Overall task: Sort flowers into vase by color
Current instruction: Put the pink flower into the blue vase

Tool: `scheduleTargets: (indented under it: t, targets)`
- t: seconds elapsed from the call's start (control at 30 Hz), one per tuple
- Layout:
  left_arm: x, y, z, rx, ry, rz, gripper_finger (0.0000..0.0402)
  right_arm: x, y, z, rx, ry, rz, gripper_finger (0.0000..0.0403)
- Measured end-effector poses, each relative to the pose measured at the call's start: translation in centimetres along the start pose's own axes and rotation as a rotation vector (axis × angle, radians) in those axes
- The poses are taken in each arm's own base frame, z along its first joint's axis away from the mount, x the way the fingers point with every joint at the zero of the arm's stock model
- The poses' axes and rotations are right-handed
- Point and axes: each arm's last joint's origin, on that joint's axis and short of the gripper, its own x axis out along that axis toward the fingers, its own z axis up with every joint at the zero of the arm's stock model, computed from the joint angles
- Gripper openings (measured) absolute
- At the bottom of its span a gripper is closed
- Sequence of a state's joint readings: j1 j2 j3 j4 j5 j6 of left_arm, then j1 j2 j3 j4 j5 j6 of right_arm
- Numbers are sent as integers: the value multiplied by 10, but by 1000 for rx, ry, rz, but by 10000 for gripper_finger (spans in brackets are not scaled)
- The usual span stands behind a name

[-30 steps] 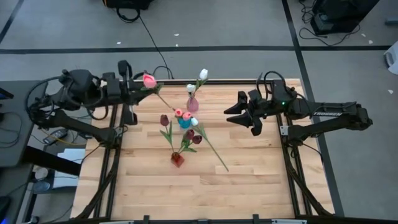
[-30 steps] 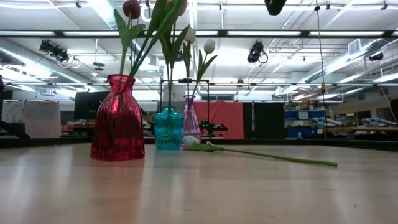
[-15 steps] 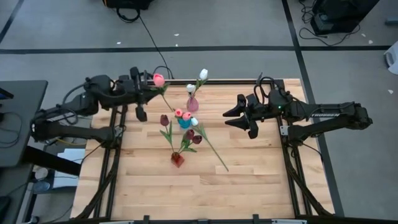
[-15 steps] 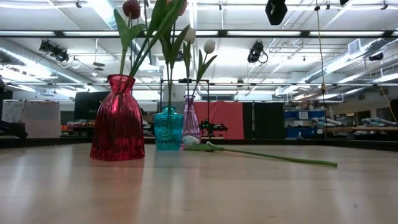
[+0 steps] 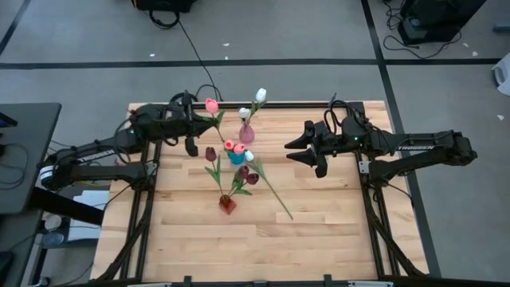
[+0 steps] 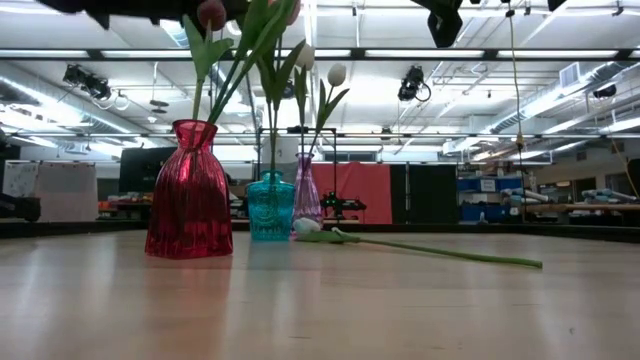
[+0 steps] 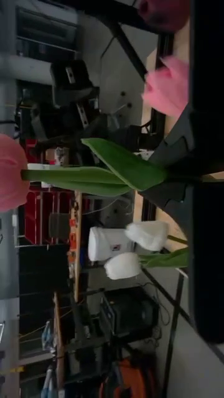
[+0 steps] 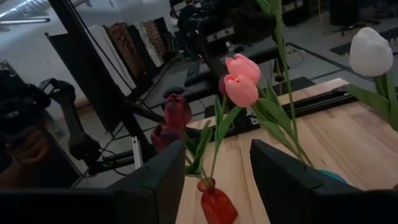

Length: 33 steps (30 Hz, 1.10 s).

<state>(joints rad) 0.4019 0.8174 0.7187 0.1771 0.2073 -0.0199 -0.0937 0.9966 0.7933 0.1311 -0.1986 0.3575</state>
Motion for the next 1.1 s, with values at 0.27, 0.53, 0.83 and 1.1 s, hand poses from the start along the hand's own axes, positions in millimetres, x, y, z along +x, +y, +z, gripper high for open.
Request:
scheduleTargets:
  t: [0.27, 0.53, 0.83, 1.1]
  targets:
    - [-1, 2, -35, -33, -110, 5, 6, 0, -1, -1, -2, 5, -21, 192]
    - [2, 4, -62, -44, -87, 26, 6, 0, -1, -1, -14, 9, -30, 192]
    - [4, 3, -43, -52, -135, -27, 6, 0, -1, -2, -12, 15, -30, 192]
    - [6, 11, -44, -60, 24, 6, 6, 0, 1, -3, -13, 20, -24, 192]
